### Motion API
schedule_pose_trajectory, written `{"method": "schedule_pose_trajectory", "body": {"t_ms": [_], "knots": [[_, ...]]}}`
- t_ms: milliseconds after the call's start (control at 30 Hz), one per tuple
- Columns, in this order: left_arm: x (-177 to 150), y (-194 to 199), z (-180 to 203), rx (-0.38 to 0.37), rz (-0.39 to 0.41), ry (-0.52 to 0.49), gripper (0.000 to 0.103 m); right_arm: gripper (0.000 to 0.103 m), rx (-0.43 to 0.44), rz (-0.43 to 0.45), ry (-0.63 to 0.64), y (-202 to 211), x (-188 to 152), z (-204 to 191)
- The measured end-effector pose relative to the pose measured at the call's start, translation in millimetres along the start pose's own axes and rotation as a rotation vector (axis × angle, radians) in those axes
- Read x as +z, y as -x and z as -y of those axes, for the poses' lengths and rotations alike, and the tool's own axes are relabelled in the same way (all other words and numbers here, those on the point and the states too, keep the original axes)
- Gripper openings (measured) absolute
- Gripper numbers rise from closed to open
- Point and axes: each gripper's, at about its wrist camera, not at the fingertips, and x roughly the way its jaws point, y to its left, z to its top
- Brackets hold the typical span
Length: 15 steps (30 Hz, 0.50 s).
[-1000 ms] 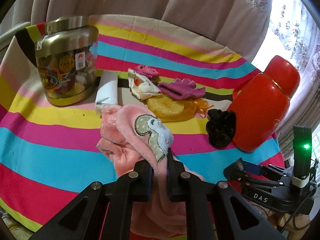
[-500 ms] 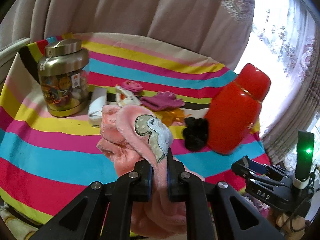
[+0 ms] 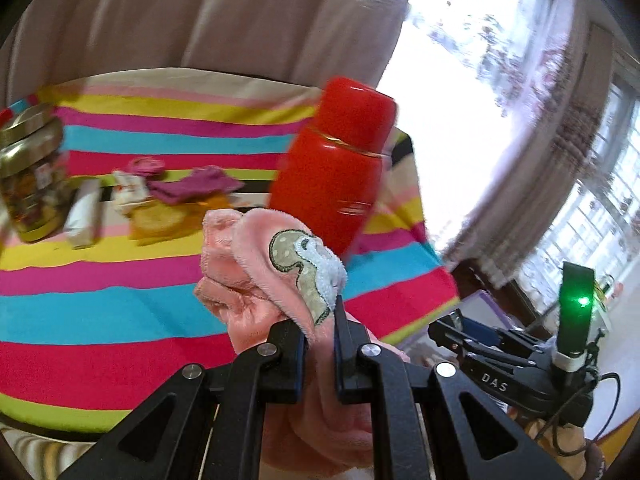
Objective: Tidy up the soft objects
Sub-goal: 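Carry the pink towel and black hair tie into the white box and open both grippers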
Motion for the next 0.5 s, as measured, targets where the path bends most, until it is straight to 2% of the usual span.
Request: {"method": "schedule_pose_trajectory", "body": {"t_ms": [200, 500], "knots": [[-8.0, -12.0, 48.6, -0.078, -0.035, -0.062, 0.011, 0.052, -0.062, 0.029, -0.105, 22.0, 1.7, 59.6], [-19.2, -27.0, 112.3, -0.21, -0.096, -0.151, 0.012, 0.053, -0.167, 0.117, -0.135, 55.4, 11.0, 101.4]]}}
